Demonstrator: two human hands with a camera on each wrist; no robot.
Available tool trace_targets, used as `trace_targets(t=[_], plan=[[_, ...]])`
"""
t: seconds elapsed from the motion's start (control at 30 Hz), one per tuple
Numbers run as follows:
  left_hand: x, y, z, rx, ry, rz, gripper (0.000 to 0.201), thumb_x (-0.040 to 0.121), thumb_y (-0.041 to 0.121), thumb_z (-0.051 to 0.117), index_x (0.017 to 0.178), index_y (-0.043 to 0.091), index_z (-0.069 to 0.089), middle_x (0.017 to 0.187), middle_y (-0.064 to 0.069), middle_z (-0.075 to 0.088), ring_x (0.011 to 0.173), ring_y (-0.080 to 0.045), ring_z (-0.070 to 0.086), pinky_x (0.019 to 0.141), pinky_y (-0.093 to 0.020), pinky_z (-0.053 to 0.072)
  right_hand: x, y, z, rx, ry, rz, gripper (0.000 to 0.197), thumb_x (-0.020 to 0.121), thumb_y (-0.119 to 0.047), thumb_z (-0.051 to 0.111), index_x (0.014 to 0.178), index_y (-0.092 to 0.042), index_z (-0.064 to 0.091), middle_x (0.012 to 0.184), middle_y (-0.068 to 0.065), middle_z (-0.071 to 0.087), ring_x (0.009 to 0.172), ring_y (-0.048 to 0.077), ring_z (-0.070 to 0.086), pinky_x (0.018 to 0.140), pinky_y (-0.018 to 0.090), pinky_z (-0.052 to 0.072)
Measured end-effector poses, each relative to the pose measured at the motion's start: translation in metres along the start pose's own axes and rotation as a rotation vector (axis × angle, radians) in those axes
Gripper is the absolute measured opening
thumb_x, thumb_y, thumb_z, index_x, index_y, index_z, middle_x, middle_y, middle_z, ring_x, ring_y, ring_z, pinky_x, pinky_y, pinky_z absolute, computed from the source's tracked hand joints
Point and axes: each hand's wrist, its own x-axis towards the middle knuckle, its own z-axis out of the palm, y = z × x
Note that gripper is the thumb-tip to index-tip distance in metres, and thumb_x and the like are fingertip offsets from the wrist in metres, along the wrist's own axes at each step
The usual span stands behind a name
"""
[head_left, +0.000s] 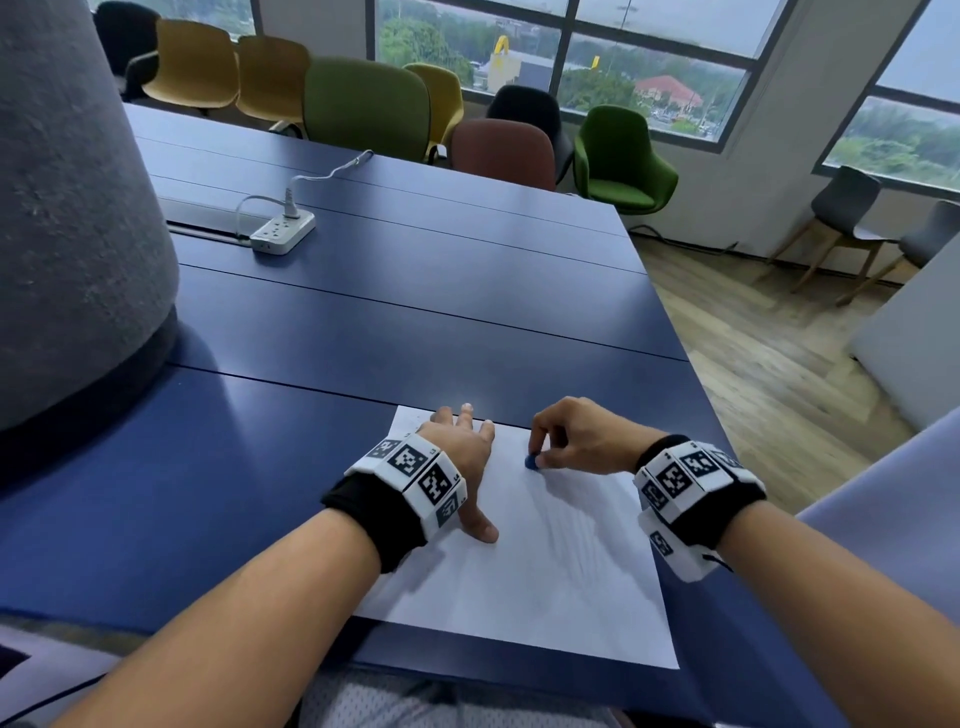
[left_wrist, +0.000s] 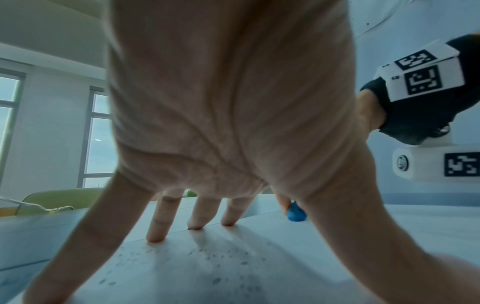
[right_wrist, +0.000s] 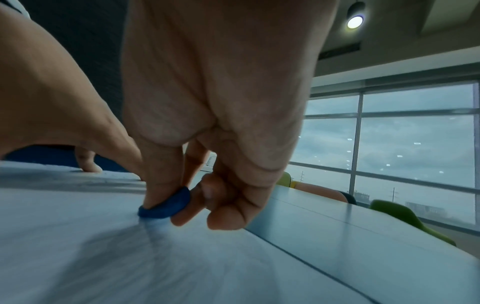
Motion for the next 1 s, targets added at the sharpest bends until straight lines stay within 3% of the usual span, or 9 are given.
trace_targets(t=[0.17,0.33,0.5,0.67,0.83,1.0], plan=[[0.000,0.000,0.000,-0.001,0.003,0.021,0.131,0.063,0.064,0.081,0.157,0.026,-0.001,0.164,-0.015,-0.003,0.147,-0.037,0.010,0.111,-0.046,0.031,0.005,0.006,0.003,0.068,0.099,0.032,0.008,0.082,-0.022,0.073,0.083,-0.015,0.069,0.067,-0.004,0.061,0.057,0.005,0.053,0.055,0.017,0.040],[0.000,0.000,-0.002,-0.003,-0.026,0.028,0.126,0.063,0.063,0.081,0.156,0.038,0.000,0.163,-0.017,-0.006,0.148,-0.039,0.006,0.111,-0.049,0.030,-0.006,0.004,-0.003,0.023,-0.080,-0.020,0.010,0.079,-0.028,0.076,0.083,-0.020,0.073,0.064,-0.010,0.056,0.053,0.002,0.048,0.053,0.014,0.038],[-0.002,0.001,-0.003,-0.009,-0.025,0.026,0.125,0.064,0.061,0.082,0.156,0.038,0.001,0.163,-0.016,-0.007,0.148,-0.039,0.004,0.112,-0.050,0.029,0.003,0.006,0.000,0.059,0.100,-0.010,0.008,0.079,-0.024,0.076,0.083,-0.017,0.072,0.065,-0.007,0.056,0.054,0.004,0.049,0.051,0.012,0.037],[-0.003,0.001,-0.004,-0.007,-0.041,0.020,0.125,0.066,0.061,0.081,0.156,0.039,-0.003,0.163,-0.015,-0.010,0.149,-0.039,0.001,0.112,-0.050,0.028,-0.014,0.002,-0.001,0.055,-0.119,-0.057,0.007,0.078,-0.027,0.078,0.081,-0.022,0.075,0.061,-0.009,0.056,0.052,0.003,0.048,0.052,0.016,0.039],[-0.003,0.001,-0.003,-0.002,-0.028,0.017,0.124,0.067,0.062,0.080,0.156,0.037,-0.002,0.164,-0.014,-0.008,0.148,-0.040,0.003,0.113,-0.049,0.029,-0.004,0.003,0.003,0.079,0.085,-0.045,0.004,0.079,-0.021,0.075,0.077,-0.022,0.071,0.062,-0.009,0.056,0.052,0.003,0.048,0.055,0.016,0.037],[-0.002,0.001,-0.003,0.004,-0.040,0.011,0.125,0.066,0.062,0.080,0.156,0.038,-0.004,0.164,-0.014,-0.010,0.148,-0.040,0.002,0.110,-0.051,0.032,-0.025,-0.003,0.001,0.080,-0.190,-0.084,0.006,0.079,-0.027,0.076,0.083,-0.022,0.074,0.061,-0.009,0.056,0.052,0.003,0.047,0.054,0.017,0.039]])
